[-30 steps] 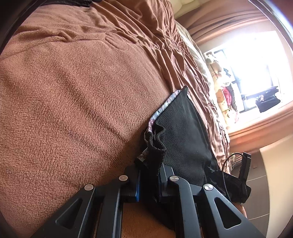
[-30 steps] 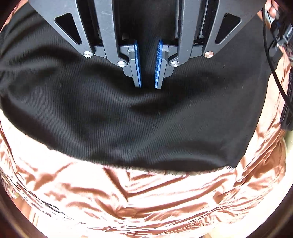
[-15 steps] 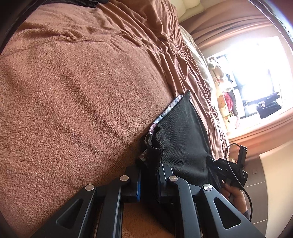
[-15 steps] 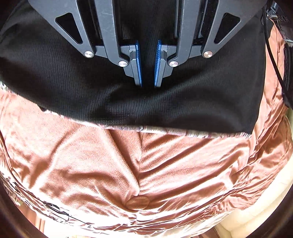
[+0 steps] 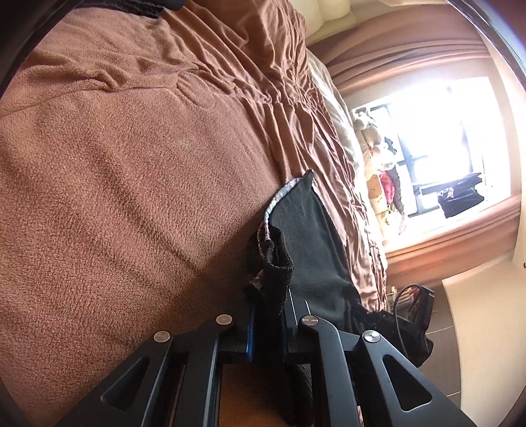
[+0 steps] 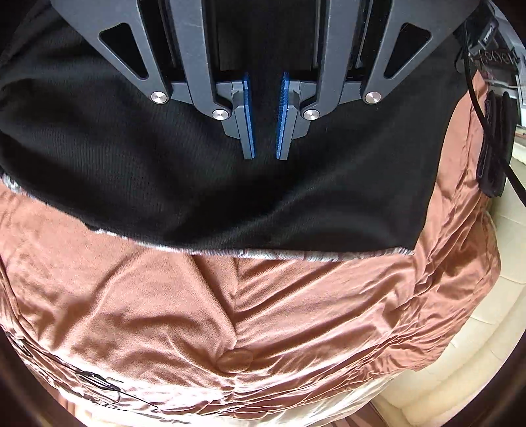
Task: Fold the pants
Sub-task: 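Hold the shorts edge with the left tool while the right tool hovers open above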
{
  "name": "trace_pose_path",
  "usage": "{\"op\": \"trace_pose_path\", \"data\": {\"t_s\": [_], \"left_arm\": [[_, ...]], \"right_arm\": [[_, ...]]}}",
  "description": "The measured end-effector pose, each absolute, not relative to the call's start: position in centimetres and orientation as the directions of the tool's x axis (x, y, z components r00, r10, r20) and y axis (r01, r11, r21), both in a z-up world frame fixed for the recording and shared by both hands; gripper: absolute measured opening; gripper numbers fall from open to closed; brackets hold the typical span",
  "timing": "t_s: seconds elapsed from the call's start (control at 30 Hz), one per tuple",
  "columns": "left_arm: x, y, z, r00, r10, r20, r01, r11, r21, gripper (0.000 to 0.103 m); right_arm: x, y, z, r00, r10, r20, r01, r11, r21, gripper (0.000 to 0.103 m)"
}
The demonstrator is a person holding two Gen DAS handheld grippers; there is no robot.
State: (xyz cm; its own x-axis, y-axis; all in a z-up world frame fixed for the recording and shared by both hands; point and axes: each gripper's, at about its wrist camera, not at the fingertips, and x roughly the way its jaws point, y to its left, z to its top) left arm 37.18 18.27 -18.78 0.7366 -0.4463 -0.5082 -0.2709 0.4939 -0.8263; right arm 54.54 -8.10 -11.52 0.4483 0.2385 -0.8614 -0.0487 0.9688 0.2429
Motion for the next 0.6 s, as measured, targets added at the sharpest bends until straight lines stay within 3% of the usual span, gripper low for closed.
{"op": "trace_pose_path", "data": {"t_s": [0.6], "left_arm": [[39.1, 15.3, -10.6, 0.745, -0.516, -0.422, -0.106, 0.534, -0.839, 0.011]], "right_arm": [[39.9, -8.6, -9.9, 0.499, 0.351, -0.792, -0.155, 0.936, 0.317, 0.009]]}}
